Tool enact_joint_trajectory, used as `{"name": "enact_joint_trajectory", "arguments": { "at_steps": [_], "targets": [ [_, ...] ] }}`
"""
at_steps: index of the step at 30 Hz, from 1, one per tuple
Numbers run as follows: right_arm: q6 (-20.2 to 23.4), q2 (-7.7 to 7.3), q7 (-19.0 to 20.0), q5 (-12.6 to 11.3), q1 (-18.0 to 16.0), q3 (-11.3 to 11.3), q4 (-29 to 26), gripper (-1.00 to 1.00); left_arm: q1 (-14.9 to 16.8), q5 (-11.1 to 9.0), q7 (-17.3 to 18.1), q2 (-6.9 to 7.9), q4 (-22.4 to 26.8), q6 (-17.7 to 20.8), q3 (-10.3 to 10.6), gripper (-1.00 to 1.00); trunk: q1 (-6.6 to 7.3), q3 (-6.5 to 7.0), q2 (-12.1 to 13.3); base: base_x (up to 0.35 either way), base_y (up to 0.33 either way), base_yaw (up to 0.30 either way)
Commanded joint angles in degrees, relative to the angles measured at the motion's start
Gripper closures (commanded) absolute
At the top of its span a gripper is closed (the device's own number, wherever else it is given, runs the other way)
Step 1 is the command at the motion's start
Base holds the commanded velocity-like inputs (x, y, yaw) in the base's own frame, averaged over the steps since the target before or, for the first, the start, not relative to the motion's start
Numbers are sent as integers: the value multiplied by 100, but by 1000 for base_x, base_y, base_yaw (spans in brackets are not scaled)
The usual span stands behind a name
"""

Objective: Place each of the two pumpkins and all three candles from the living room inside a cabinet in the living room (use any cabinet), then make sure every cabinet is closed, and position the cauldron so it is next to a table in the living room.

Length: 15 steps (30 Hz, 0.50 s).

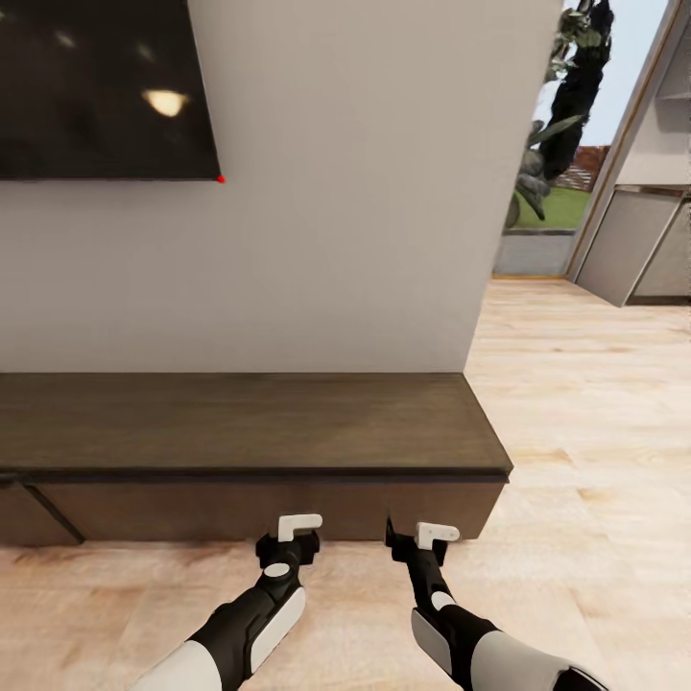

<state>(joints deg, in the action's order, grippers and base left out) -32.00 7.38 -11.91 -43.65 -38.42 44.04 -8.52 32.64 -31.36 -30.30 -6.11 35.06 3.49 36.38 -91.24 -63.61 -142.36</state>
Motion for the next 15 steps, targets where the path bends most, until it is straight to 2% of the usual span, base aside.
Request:
{"name": "enact_joint_trajectory", "arguments": {
  "at_steps": [1,6,11,13,15],
  "targets": [
    [-6,0,-50,-12,-2,47,0,-100,5,-21,-47,5,10,28,37,-100,4,-5,-2,-228,0,0],
    [18,0,-66,-42,-2,34,0,-100,5,-20,-46,8,14,70,29,-100,4,-5,-2,-232,0,0],
    [45,7,-86,-74,-2,-9,-6,-100,5,-19,-46,13,22,543,3,-100,4,-5,-2,-241,0,0],
    [51,8,-95,-99,-2,-24,-8,-100,5,-26,-46,13,90,858,-9,-100,4,-5,-2,-152,0,0],
    [57,3,-94,-207,-3,-31,-9,-100,7,-34,-46,13,228,1082,-26,-100,4,-5,-2,-63,0,0]
  ]
}}
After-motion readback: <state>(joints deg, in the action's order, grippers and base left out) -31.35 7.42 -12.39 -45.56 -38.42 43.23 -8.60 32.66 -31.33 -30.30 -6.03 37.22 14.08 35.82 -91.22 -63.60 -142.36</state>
